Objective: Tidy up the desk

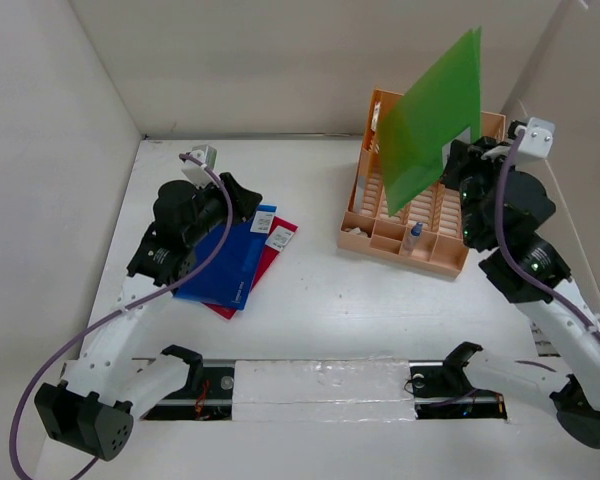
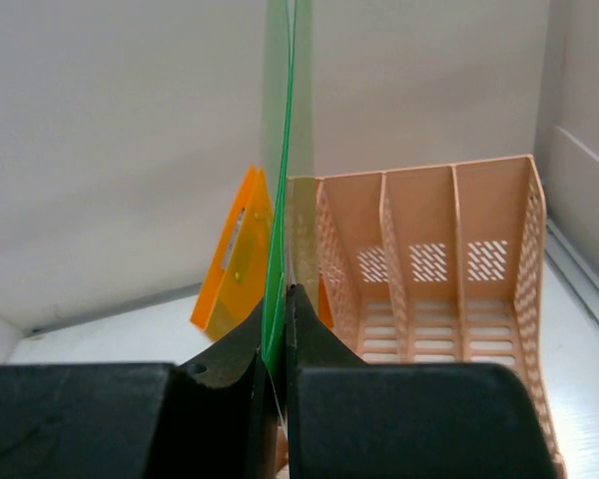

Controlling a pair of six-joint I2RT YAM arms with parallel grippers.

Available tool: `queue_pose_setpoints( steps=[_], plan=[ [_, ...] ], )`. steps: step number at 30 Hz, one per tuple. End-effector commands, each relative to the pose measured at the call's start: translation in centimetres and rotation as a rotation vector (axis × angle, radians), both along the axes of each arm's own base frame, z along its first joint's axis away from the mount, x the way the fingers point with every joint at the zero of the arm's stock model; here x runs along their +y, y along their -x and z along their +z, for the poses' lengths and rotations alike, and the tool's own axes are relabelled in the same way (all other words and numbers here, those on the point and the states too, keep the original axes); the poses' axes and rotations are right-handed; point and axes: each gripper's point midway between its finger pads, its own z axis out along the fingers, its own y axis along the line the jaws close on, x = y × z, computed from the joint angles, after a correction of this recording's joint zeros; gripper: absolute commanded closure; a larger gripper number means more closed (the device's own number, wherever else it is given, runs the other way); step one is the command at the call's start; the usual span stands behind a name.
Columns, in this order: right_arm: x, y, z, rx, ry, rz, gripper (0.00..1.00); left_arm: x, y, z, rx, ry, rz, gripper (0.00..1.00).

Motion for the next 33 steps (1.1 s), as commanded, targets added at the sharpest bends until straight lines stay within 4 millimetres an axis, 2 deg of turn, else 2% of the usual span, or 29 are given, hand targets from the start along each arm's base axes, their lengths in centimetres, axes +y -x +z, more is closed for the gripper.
queue_pose_setpoints(
  steps=[1,3,6,10,12,17,23,27,31,33],
  plan=[
    [-0.7,-1.2,0.5,-0.032,-0.038,-0.042,1.00,0.2,0.4,2.0,-0.071,0.017,-0.002,0.65],
    [-1.1,-1.4,0.0,-0.019,-0.039,-0.062,1.00,0.1,0.4,1.8,-0.068,0.017,-0.008,0.65],
    [-2.9,-1.9,-0.6,-0.008,-0.038,-0.146,1.00,0.3,0.3,1.9,-0.071,0.016,0.004,0.65],
    [-4.5,-1.6,-0.3,-0.008,-0.050,-0.208,1.00,0.0,0.4,1.8,-0.065,0.018,-0.012,0.65],
    [-5.0,-0.7,0.6,-0.040,-0.077,-0.208,1.00,0.2,0.2,1.7,-0.064,0.014,-0.002,0.65],
    [-5.5,-0.2,0.8,-0.052,-0.088,-0.218,1.00,0.1,0.2,1.6,-0.061,0.016,-0.006,0.65],
    [-5.7,-1.0,0.1,-0.025,-0.064,-0.257,1.00,0.1,0.2,1.7,-0.063,0.015,-0.005,0.65],
    [-5.5,-1.1,0.7,-0.045,-0.064,-0.230,1.00,0.1,0.3,1.8,-0.065,0.015,-0.006,0.65],
    [-4.8,-2.6,-0.8,-0.009,-0.029,-0.220,1.00,0.1,0.4,1.9,-0.067,0.018,-0.013,0.65],
    [-4.1,-4.0,-2.2,0.029,-0.010,-0.211,1.00,0.2,0.4,2.0,-0.074,0.018,-0.003,0.65]
  ],
)
